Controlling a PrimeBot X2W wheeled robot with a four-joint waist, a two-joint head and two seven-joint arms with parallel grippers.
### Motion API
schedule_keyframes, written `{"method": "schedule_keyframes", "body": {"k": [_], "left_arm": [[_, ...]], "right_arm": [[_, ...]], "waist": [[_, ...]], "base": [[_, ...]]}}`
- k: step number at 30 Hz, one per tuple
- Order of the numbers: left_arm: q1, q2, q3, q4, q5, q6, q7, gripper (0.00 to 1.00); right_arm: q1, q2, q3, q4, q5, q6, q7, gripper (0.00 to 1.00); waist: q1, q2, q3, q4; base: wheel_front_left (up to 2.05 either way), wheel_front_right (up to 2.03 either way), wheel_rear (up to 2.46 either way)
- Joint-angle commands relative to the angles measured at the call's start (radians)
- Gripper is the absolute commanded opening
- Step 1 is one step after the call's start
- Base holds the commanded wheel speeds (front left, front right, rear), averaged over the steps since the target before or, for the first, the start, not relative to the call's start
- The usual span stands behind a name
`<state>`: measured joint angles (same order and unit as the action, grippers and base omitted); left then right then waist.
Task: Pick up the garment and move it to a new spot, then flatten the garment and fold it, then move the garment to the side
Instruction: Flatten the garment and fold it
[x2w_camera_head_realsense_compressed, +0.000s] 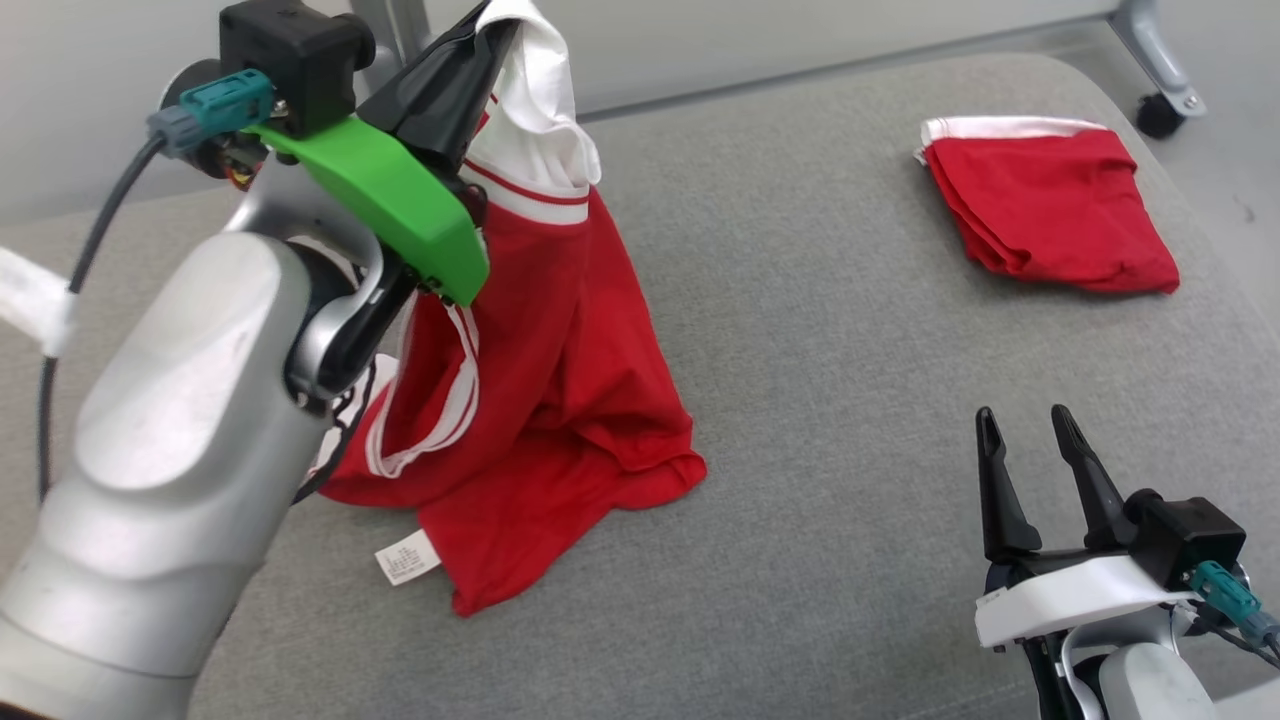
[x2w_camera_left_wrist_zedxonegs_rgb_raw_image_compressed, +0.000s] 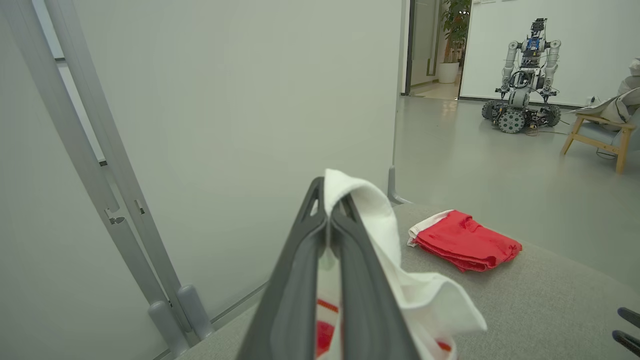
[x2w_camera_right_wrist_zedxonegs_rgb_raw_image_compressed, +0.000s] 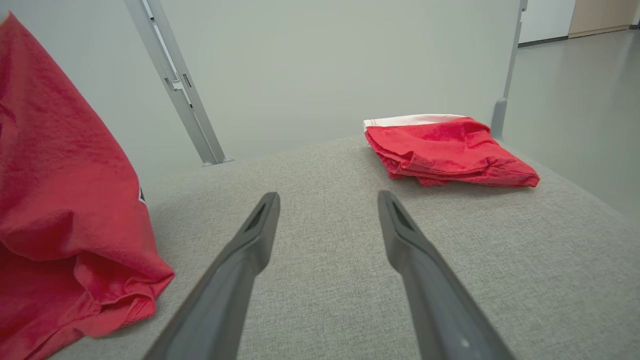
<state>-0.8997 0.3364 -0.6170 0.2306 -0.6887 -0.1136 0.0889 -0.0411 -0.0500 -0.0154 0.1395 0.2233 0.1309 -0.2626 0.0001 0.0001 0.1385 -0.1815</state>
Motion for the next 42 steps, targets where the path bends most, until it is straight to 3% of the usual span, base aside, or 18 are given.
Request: {"method": "schedule_keyframes", "body": {"k": [1, 9, 14, 15, 16, 17, 21, 25, 29, 38, 42], "left_arm": [[-0.024, -0.023, -0.011, 0.037, 0.001, -0.003, -0.02, 0.0], [-0.076, -0.199, -0.028, 0.241, -0.038, 0.004, -0.107, 0.0], [-0.102, -0.272, -0.046, 0.309, -0.084, -0.008, -0.247, 0.0], [-0.101, -0.276, -0.053, 0.315, -0.107, -0.01, -0.264, 0.16], [-0.097, -0.28, -0.071, 0.324, -0.13, -0.012, -0.273, 0.81], [-0.093, -0.283, -0.092, 0.329, -0.152, -0.015, -0.272, 1.0], [-0.063, -0.284, -0.184, 0.327, -0.191, -0.017, -0.288, 1.0], [-0.016, -0.275, -0.242, 0.298, -0.162, -0.012, -0.307, 1.0], [0.092, -0.217, -0.22, 0.225, -0.139, 0.046, -0.338, 1.0], [0.513, -0.043, -0.092, -0.02, -0.205, 0.24, -0.353, 1.0], [0.653, -0.04, -0.085, -0.062, -0.296, 0.246, -0.317, 1.0]], "right_arm": [[-0.015, -0.001, 0.007, 0.003, 0.008, 0.0, -0.003, 1.0], [-0.032, -0.001, 0.037, 0.01, 0.035, 0.0, -0.003, 1.0], [-0.039, -0.001, 0.045, 0.016, 0.047, 0.0, -0.003, 1.0], [-0.039, -0.001, 0.046, 0.018, 0.05, 0.0, -0.003, 1.0], [-0.041, -0.001, 0.047, 0.02, 0.052, 0.0, -0.003, 1.0], [-0.044, -0.001, 0.051, 0.021, 0.052, 0.0, -0.003, 1.0], [-0.035, -0.002, 0.044, 0.019, 0.056, 0.0, -0.003, 1.0], [0.0, -0.001, 0.016, 0.021, 0.033, 0.0, -0.003, 1.0], [0.037, -0.002, -0.017, 0.025, 0.004, 0.0, -0.003, 1.0], [0.108, -0.001, -0.069, 0.003, -0.05, 0.0, -0.003, 1.0], [0.11, -0.001, -0.072, -0.007, -0.055, 0.0, -0.003, 1.0]], "waist": [[-0.0001, -0.0001, 0.058, -0.056], [-0.0001, -0.0001, 0.122, -0.113], [-0.0001, -0.0001, 0.132, -0.123], [-0.0001, -0.0001, 0.131, -0.123], [-0.0001, -0.0001, 0.129, -0.123], [-0.0001, -0.0001, 0.128, -0.122], [-0.0001, -0.0001, 0.108, -0.107], [-0.0001, -0.0001, 0.073, -0.06], [-0.0001, -0.0001, 0.014, -0.014], [-0.0001, -0.0001, -0.08, 0.08], [-0.0001, -0.0001, -0.066, 0.118]], "base": [[0.0, 0.0, 0.0], [0.0, 0.0, 0.0], [0.0, 0.0, 0.0], [0.0, 0.0, 0.0], [0.0, 0.0, 0.0], [0.0, 0.0, 0.0], [0.0, 0.0, 0.0], [0.0, 0.0, 0.0], [0.0, 0.0, 0.0], [0.0, 0.0, 0.0], [0.0, 0.0, 0.0]]}}
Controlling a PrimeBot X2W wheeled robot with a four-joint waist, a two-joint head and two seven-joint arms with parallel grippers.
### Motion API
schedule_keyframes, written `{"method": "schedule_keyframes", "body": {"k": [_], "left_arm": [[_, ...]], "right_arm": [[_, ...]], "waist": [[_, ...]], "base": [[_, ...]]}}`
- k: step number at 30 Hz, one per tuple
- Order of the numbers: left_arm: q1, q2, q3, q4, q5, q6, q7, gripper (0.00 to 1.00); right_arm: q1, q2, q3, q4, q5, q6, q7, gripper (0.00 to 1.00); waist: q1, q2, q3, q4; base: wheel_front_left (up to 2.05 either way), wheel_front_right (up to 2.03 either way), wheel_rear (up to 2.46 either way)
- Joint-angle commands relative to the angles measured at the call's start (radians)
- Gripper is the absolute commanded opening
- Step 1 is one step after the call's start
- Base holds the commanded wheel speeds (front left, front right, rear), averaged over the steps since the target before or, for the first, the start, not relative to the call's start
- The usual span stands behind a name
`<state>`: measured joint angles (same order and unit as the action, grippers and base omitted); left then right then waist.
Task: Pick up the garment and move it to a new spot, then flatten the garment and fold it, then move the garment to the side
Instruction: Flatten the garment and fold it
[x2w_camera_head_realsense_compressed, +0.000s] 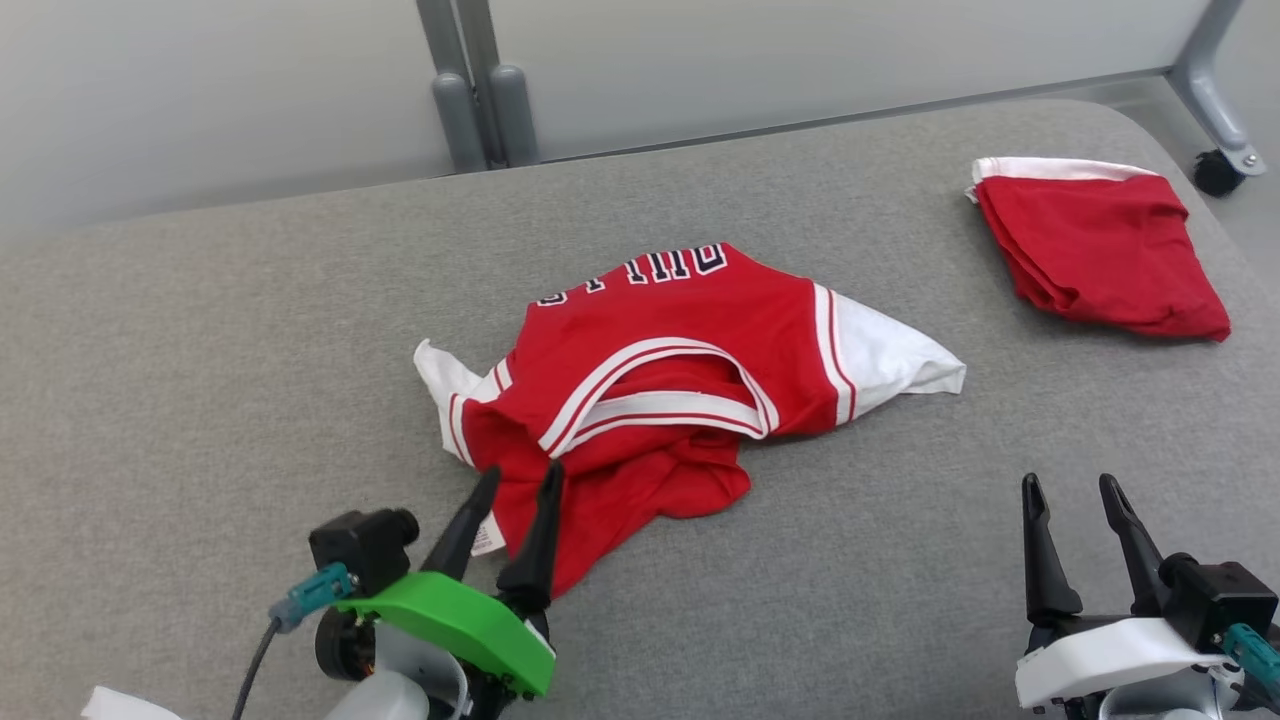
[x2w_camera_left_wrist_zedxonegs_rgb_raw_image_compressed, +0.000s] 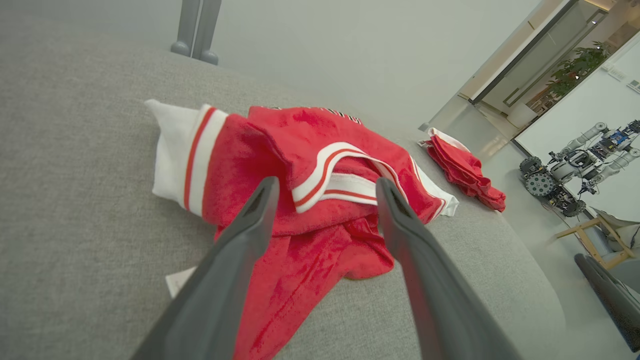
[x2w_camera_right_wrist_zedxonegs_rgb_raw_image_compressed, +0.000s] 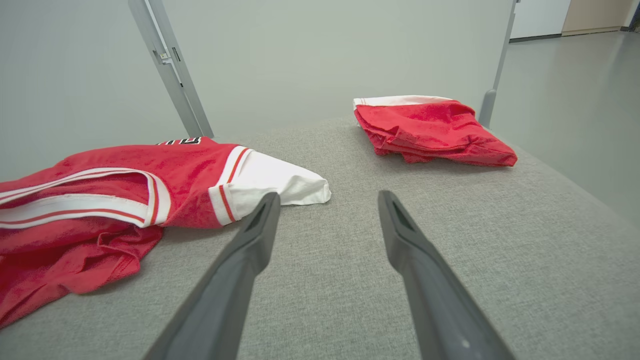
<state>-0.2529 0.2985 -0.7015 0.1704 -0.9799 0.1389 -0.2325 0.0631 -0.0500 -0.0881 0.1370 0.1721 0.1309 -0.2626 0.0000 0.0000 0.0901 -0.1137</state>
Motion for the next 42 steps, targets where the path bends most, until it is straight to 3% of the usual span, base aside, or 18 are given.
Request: {"method": "schedule_keyframes", "body": {"k": [1, 12, 16, 20, 21, 22, 24, 30, 35, 42], "left_arm": [[0.016, 0.002, -0.004, 0.002, -0.009, -0.008, 0.012, 1.0], [-0.009, -0.056, -0.026, 0.239, -0.117, -0.092, 0.117, 1.0], [0.004, -0.076, -0.03, 0.313, -0.172, -0.143, 0.17, 1.0], [-0.015, -0.089, -0.008, 0.383, -0.188, -0.19, 0.14, 1.0], [-0.027, -0.09, 0.002, 0.403, -0.189, -0.196, 0.124, 0.32], [-0.034, -0.092, 0.014, 0.42, -0.196, -0.196, 0.115, 0.0], [-0.053, -0.086, 0.033, 0.445, -0.205, -0.201, 0.101, 0.0], [-0.128, 0.01, 0.116, 0.454, -0.164, -0.142, 0.015, 0.0], [-0.179, 0.117, 0.183, 0.367, -0.128, -0.09, -0.012, 0.0], [-0.128, 0.168, 0.168, 0.207, -0.122, -0.043, 0.049, 0.0]], "right_arm": [[-0.002, -0.002, 0.002, -0.006, -0.004, 0.0, -0.003, 1.0], [-0.044, -0.002, 0.019, -0.009, -0.03, 0.0, -0.003, 1.0], [-0.033, -0.001, 0.009, -0.008, -0.033, 0.0, -0.003, 1.0], [-0.032, -0.001, 0.009, -0.007, -0.028, 0.0, -0.003, 1.0], [-0.032, -0.002, 0.008, -0.005, -0.027, 0.0, -0.003, 1.0], [-0.032, -0.001, 0.008, -0.004, -0.026, 0.0, -0.003, 1.0], [-0.035, -0.001, 0.012, -0.001, -0.024, 0.0, -0.003, 1.0], [-0.025, -0.001, 0.001, 0.003, -0.021, 0.0, -0.003, 1.0], [-0.009, -0.001, -0.014, 0.008, -0.015, 0.0, -0.003, 1.0], [-0.009, -0.001, -0.003, 0.011, 0.0, 0.0, -0.003, 1.0]], "waist": [[0.0, 0.0, -0.011, 0.055], [0.0, 0.0, 0.056, 0.058], [0.0, 0.0, 0.071, 0.049], [0.0, 0.0, 0.078, 0.046], [0.0, 0.0, 0.077, 0.047], [0.0, 0.0, 0.074, 0.048], [0.0, 0.0, 0.067, 0.051], [0.0, 0.0, 0.033, 0.064], [0.0, 0.0, 0.009, 0.087], [0.0, 0.0, -0.003, 0.09]], "base": [[0.0, 0.0, 0.0], [0.0, 0.0, 0.0], [0.0, 0.0, 0.0], [0.0, 0.0, 0.0], [0.0, 0.0, 0.0], [0.0, 0.0, 0.0], [0.0, 0.0, 0.0], [0.0, 0.0, 0.0], [0.0, 0.0, 0.0], [0.0, 0.0, 0.0]]}}
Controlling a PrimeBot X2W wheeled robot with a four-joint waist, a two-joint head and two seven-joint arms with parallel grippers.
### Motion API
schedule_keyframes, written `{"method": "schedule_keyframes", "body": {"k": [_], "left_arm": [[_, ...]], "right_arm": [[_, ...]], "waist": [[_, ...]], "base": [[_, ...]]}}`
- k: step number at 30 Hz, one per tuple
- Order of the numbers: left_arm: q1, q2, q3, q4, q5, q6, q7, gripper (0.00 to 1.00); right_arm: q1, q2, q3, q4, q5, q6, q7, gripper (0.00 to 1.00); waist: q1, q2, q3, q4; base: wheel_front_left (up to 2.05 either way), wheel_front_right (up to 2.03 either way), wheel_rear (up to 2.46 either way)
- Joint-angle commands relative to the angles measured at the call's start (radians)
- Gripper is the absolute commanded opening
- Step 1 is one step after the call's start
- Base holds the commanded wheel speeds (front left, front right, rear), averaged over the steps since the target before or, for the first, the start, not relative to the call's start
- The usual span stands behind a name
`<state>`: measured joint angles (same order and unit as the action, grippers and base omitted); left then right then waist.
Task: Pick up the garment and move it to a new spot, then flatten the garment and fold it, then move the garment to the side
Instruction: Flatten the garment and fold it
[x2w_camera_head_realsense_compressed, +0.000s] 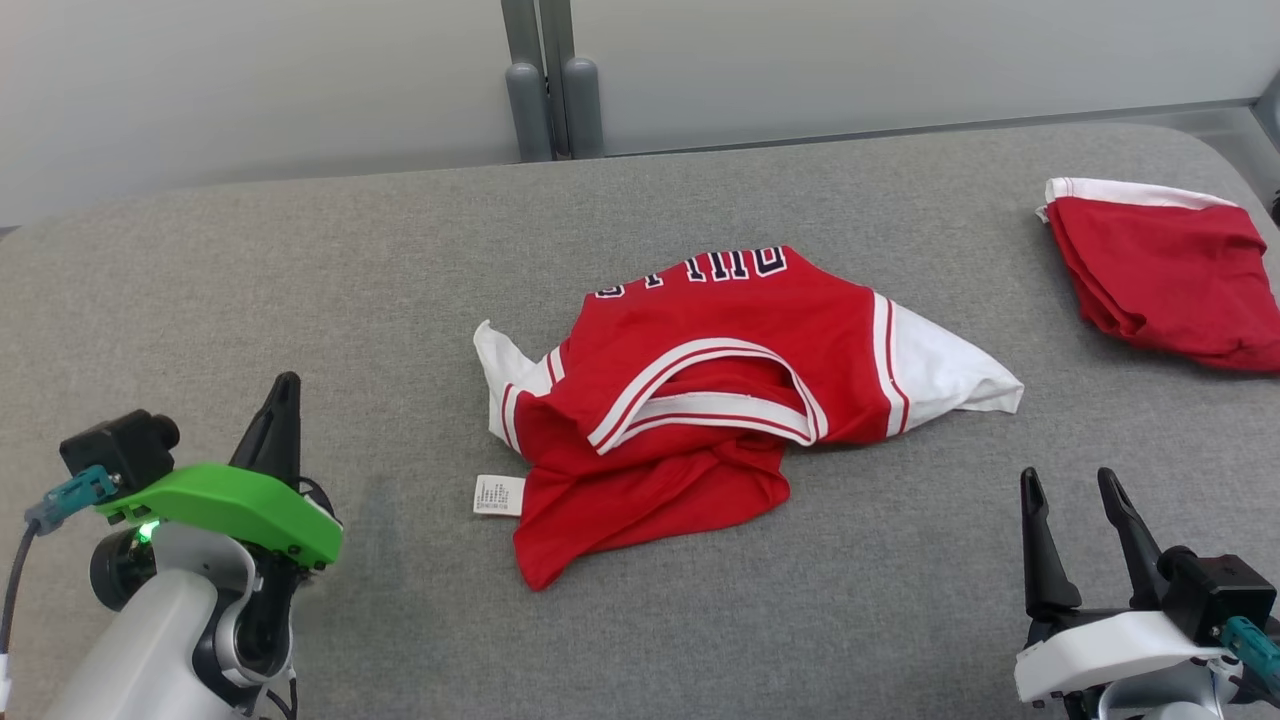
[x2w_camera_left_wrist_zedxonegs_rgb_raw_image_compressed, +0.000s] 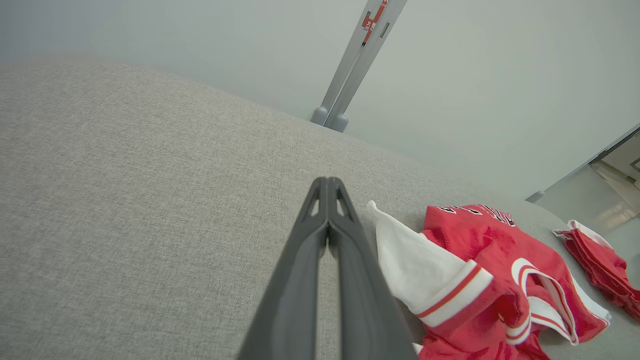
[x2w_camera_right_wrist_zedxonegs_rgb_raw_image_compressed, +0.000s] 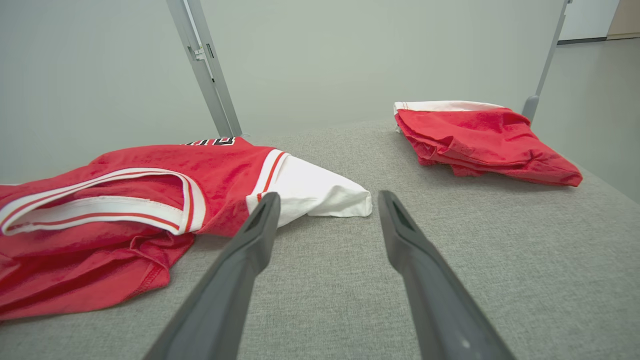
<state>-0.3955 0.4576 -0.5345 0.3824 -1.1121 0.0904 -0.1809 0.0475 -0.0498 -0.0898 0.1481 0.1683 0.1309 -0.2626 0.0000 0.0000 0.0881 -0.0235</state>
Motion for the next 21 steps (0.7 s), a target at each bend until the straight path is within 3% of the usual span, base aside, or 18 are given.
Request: {"method": "schedule_keyframes", "body": {"k": [1, 7, 8, 9, 10, 13, 17, 21], "left_arm": [[0.022, 0.011, -0.001, -0.025, 0.014, 0.012, -0.006, 0.0], [0.075, 0.019, -0.01, -0.136, 0.035, 0.052, -0.022, 0.0], [0.079, 0.025, -0.009, -0.152, 0.05, 0.059, -0.032, 0.14], [0.081, 0.027, -0.008, -0.164, 0.064, 0.066, -0.042, 0.49], [0.085, 0.027, -0.012, -0.179, 0.092, 0.074, -0.054, 1.0], [0.102, 0.011, -0.023, -0.215, 0.166, 0.087, -0.077, 1.0], [0.124, -0.026, -0.064, -0.243, 0.231, 0.07, -0.081, 1.0], [0.155, -0.067, -0.126, -0.21, 0.227, 0.061, -0.05, 1.0]], "right_arm": [[0.007, -0.002, 0.0, 0.0, 0.005, 0.0, -0.003, 1.0], [0.013, -0.002, -0.001, -0.005, -0.004, 0.0, -0.003, 1.0], [0.013, -0.002, -0.002, -0.007, -0.007, 0.0, -0.003, 1.0], [0.012, -0.002, -0.002, -0.008, -0.01, 0.0, -0.003, 1.0], [0.009, -0.002, -0.002, -0.011, -0.014, 0.0, -0.003, 1.0], [-0.008, -0.002, 0.0, -0.016, -0.017, 0.0, -0.003, 1.0], [-0.022, -0.002, 0.003, -0.023, -0.025, 0.0, -0.003, 1.0], [-0.033, -0.002, 0.012, -0.028, -0.033, 0.0, -0.003, 1.0]], "waist": [[0.0, 0.0, -0.001, 0.0], [0.0, 0.0, -0.002, 0.006], [0.0, 0.0, -0.002, 0.006], [0.0, 0.0, 0.0, 0.006], [0.0, 0.0, 0.002, 0.006], [0.0, 0.0, 0.017, 0.001], [0.0, 0.0, 0.042, -0.003], [0.0, 0.0, 0.07, -0.018]], "base": [[0.0, 0.0, 0.0], [0.0, 0.0, 0.0], [0.0, 0.0, 0.0], [0.0, 0.0, 0.0], [0.0, 0.0, 0.0], [0.0, 0.0, 0.0], [0.0, 0.0, 0.0], [0.0, 0.0, 0.0]]}}
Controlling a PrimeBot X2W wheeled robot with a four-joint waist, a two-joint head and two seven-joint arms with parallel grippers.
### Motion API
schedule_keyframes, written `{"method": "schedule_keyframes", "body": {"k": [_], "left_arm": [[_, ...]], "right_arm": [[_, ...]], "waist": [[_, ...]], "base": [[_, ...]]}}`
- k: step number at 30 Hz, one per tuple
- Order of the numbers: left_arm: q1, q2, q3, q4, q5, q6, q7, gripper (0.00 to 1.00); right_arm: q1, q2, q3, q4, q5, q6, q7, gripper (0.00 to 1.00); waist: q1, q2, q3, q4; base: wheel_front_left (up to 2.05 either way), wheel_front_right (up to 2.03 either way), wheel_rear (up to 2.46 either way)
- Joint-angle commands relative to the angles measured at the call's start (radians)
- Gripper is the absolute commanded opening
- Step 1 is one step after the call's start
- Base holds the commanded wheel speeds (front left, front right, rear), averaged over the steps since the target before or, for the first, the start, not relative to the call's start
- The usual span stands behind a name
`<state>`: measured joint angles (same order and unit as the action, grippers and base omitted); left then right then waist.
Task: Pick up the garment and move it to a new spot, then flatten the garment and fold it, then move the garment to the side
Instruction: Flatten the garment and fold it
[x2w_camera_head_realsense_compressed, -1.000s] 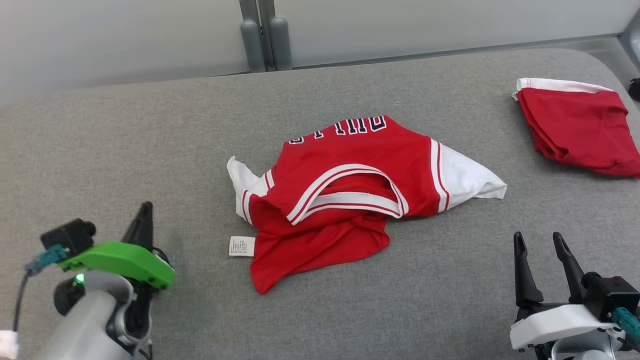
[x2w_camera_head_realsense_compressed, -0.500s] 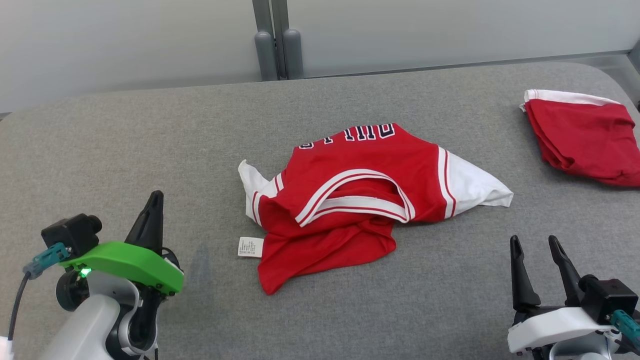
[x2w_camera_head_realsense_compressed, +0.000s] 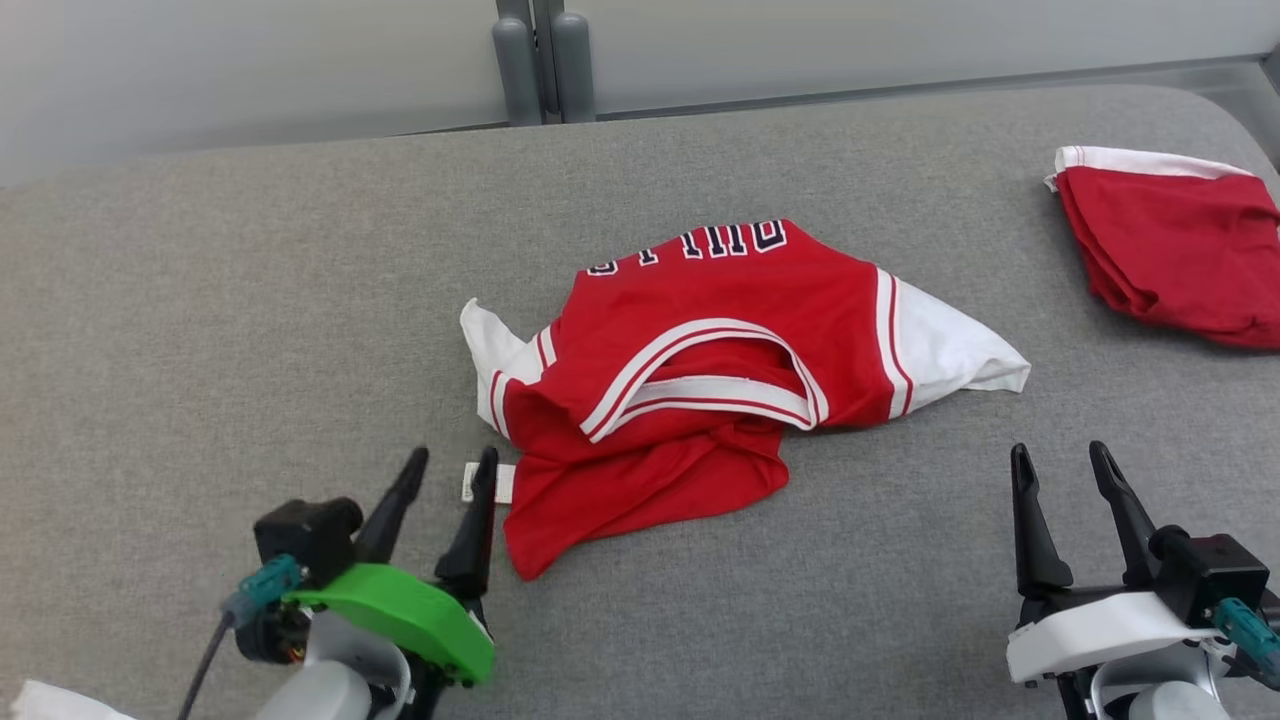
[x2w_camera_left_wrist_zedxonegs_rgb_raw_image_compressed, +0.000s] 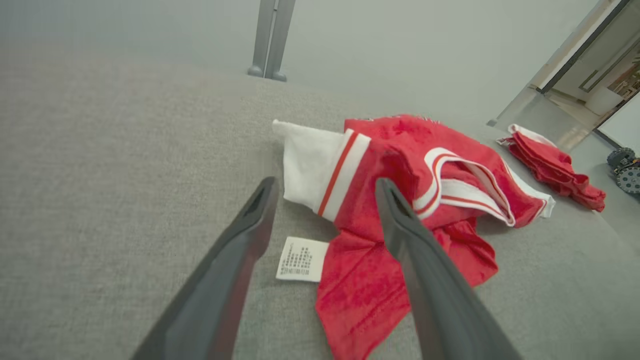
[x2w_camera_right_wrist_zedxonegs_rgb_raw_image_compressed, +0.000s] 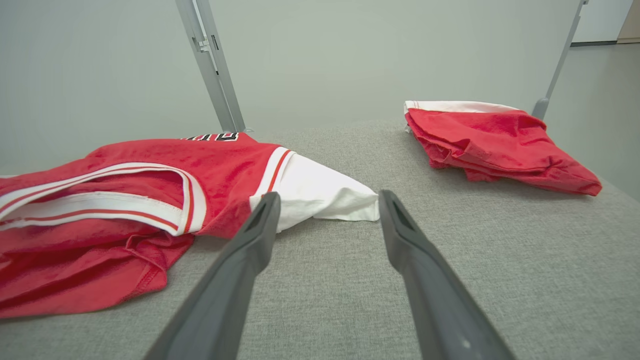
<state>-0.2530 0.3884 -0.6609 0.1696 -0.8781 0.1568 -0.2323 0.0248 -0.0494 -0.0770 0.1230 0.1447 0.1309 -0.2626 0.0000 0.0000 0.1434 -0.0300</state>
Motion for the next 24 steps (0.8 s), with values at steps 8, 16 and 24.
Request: {"method": "schedule_keyframes", "body": {"k": [8, 16, 24], "left_arm": [[0.009, -0.026, -0.072, 0.089, -0.046, -0.023, 0.142, 1.0], [-0.024, -0.056, -0.087, 0.179, -0.09, -0.07, 0.197, 0.0], [-0.071, 0.004, 0.063, 0.204, -0.136, -0.051, 0.077, 0.0]], "right_arm": [[-0.021, -0.002, -0.003, -0.004, -0.003, 0.0, -0.003, 1.0], [-0.037, -0.002, -0.001, -0.001, 0.013, 0.0, -0.003, 1.0], [-0.021, -0.002, -0.011, 0.011, 0.035, 0.0, -0.003, 1.0]], "waist": [[0.0, 0.0, 0.058, -0.045], [0.0, 0.0, 0.075, -0.06], [0.0, 0.0, 0.05, -0.052]], "base": [[0.0, 0.0, 0.0], [0.0, 0.0, 0.0], [0.0, 0.0, 0.0]]}}
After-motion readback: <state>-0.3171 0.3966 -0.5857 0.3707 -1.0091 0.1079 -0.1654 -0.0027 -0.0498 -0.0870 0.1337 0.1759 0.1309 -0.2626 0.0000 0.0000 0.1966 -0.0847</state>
